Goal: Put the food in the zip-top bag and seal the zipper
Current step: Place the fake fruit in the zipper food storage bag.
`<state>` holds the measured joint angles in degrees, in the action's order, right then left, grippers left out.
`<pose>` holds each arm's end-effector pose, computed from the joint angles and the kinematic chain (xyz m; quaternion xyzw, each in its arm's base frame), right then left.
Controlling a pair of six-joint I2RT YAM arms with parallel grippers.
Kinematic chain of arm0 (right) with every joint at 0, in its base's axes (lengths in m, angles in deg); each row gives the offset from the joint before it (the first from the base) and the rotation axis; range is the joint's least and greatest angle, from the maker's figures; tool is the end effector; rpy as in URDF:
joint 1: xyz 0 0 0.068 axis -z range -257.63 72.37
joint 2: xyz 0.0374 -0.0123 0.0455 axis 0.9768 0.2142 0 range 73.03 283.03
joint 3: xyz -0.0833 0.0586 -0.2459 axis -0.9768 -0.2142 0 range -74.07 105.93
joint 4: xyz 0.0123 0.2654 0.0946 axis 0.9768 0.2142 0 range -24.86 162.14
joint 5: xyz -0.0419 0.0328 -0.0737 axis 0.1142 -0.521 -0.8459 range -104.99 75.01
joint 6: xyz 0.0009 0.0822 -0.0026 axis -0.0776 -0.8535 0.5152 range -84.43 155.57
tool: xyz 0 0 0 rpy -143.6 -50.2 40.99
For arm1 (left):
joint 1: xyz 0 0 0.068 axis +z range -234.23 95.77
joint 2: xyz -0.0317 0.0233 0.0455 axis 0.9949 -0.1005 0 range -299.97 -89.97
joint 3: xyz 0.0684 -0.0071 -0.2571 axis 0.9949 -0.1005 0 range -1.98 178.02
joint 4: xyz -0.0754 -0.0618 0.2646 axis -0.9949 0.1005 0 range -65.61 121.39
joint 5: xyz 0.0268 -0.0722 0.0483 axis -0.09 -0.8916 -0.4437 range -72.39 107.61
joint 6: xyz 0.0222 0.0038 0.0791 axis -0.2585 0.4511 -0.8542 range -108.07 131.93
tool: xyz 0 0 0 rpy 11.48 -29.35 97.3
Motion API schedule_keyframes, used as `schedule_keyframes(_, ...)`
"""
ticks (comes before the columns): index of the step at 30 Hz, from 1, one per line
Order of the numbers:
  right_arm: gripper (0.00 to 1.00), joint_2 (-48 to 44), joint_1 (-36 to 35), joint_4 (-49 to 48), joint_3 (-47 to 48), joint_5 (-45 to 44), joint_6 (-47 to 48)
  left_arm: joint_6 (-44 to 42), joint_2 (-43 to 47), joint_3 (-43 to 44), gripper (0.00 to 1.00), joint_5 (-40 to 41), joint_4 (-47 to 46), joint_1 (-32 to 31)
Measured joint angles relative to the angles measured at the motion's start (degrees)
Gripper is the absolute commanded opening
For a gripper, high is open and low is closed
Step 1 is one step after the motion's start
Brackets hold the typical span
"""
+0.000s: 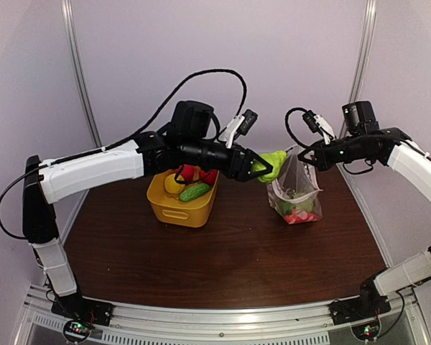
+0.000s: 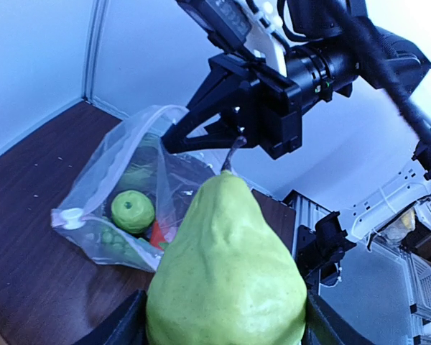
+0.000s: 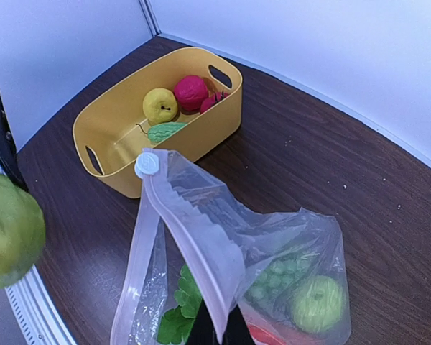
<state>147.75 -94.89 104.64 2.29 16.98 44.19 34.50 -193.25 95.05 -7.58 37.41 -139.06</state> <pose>0.2978 0.1322 0.3463 -0.3113 0.8145 0.2784 0.4026 0.2526 -0.4114 0.3486 0.3423 0.7295 -0.4919 0.3297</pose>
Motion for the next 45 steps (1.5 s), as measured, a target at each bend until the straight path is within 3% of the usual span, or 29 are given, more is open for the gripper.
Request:
schedule_keyframes(12,0.00,0.1,-0.8,0.7,0.1,2.7,-2.1,13.2,-13.9,5.5,0.50,-1.6,-11.5,-1.5)
schedule_keyframes(23,0.00,-0.7,0.0,-1.0,-1.1,-0.4,-2.6,18.9,-19.8,17.3,0.49,1.1,-3.0,-2.3)
schedule_keyframes(28,0.00,-0.8,0.1,-1.1,-1.8,-2.1,-2.6,20.6,-21.4,18.7,0.47,1.6,-2.1,-3.0)
schedule_keyframes(31,0.00,-0.8,0.0,-1.1,-1.7,-2.9,-2.6,21.2,-21.3,17.9,0.47,1.7,-3.4,-3.0)
schedule_keyframes(38,0.00,0.4,-0.8,0.0,-1.6,-3.5,-2.9,21.8,-18.1,6.3,0.46,1.2,-15.9,-2.9)
schedule_keyframes(45,0.00,0.7,-1.0,-0.2,0.4,-3.7,-3.1,22.8,-16.0,-0.9,0.46,0.8,-20.9,-2.3)
